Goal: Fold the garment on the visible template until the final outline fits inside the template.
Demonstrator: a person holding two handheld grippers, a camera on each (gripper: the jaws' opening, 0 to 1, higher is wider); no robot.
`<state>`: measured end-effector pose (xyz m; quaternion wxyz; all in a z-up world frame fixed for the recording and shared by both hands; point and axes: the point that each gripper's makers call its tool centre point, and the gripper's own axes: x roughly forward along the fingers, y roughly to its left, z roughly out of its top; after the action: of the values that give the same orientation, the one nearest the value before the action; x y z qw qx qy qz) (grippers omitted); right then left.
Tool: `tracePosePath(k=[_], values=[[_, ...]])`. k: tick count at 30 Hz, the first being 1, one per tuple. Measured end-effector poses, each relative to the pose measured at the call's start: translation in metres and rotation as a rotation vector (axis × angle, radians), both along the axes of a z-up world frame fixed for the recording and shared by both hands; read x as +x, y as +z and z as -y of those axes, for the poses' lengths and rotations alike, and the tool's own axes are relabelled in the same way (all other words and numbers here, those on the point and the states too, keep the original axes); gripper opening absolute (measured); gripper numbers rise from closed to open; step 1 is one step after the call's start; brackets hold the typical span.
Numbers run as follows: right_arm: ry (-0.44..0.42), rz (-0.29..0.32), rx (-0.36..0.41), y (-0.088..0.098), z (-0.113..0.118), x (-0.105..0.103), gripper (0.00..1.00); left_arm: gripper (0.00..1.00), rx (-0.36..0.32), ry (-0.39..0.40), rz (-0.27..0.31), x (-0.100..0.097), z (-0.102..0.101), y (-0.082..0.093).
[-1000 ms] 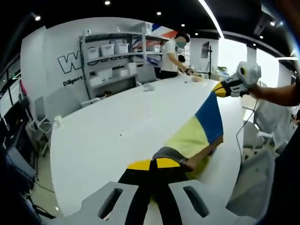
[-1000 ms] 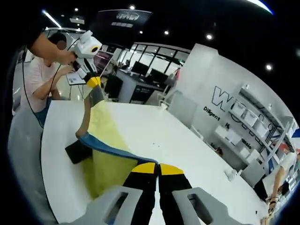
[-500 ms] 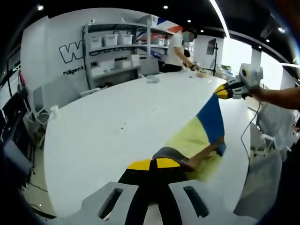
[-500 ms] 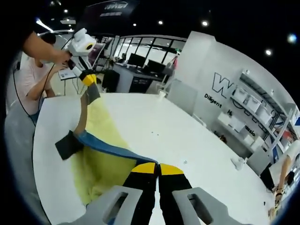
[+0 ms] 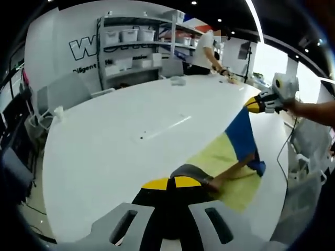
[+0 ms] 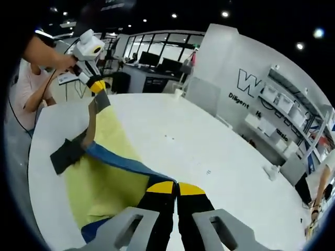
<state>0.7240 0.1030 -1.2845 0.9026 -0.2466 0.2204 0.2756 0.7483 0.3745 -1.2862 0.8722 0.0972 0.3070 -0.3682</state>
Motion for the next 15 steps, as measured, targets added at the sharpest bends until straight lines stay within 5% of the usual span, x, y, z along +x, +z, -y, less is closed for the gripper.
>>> tracePosePath(k=[15], values=[[-0.013, -0.050, -0.006, -0.025, 0.004, 0.024, 0.00, 0.05, 0.024, 0.002, -0.020, 0.025, 0.005, -0.021]])
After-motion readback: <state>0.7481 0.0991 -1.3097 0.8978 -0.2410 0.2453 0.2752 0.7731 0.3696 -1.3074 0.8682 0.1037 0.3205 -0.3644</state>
